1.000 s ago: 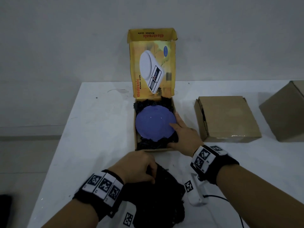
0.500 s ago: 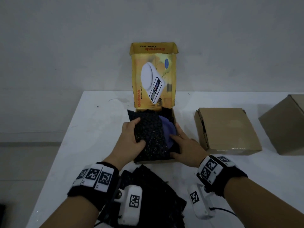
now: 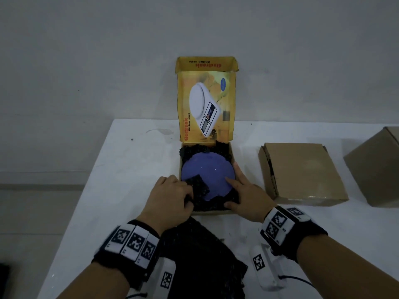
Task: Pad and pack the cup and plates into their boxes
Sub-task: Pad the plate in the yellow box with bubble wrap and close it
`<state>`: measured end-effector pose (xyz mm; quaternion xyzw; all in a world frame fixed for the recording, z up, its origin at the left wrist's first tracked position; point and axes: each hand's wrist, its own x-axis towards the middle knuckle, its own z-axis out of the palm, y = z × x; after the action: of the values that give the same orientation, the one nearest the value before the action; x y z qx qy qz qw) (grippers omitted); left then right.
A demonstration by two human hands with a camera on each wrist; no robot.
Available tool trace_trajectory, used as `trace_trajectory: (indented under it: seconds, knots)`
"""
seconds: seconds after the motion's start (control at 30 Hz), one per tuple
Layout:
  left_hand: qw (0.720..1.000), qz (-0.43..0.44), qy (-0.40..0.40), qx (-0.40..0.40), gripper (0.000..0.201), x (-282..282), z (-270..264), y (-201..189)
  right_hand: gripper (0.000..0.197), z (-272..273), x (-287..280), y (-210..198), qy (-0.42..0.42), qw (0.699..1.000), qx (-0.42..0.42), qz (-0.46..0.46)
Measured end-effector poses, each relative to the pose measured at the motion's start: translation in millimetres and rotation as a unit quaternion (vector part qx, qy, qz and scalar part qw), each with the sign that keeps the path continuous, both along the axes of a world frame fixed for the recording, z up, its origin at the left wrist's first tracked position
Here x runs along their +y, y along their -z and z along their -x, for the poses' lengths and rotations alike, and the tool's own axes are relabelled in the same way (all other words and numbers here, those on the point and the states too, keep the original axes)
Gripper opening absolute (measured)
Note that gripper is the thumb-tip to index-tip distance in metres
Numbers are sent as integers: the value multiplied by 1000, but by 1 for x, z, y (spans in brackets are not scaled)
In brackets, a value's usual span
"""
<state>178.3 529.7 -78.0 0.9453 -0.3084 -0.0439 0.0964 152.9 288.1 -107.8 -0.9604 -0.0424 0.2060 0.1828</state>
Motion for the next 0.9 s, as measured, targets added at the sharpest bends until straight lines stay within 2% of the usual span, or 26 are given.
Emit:
trace_trajectory:
  seconds: [0.03,0.1,0.23,0.4,0.6,0.73,0.8,0.87,0.9]
  knots:
    - [999,-36,-8,-5,24,-3,0,-2,84,0,0,0,0,1000,-3,-2]
    - [993,-116,-12,-34,17,-8,-5,-15,84,0,0,0,-1,1000,-9,-1]
    - [974,-204,-32,87,31,-20,-18,-16,82,1,1,-1,2,1000,-12,4]
    - [978,-169,-100,75,28,-31,-25,-16,82,1,1,-3,3,1000,-4,8]
    - [982,-125,-127,67,52,-42,-26,-10,80,2,5,-8,8,1000,9,21]
    - [984,-160,-68,33,25,-41,-23,-13,78,4,5,-12,7,1000,16,14]
    - [983,-176,-42,39,22,-38,-20,-14,73,3,4,-14,6,1000,12,-4]
    - [986,-149,-46,58,16,-35,-19,-16,66,2,4,-15,21,999,15,-24]
    - [986,-139,-59,71,21,-34,-19,-17,64,2,4,-15,28,999,15,-25]
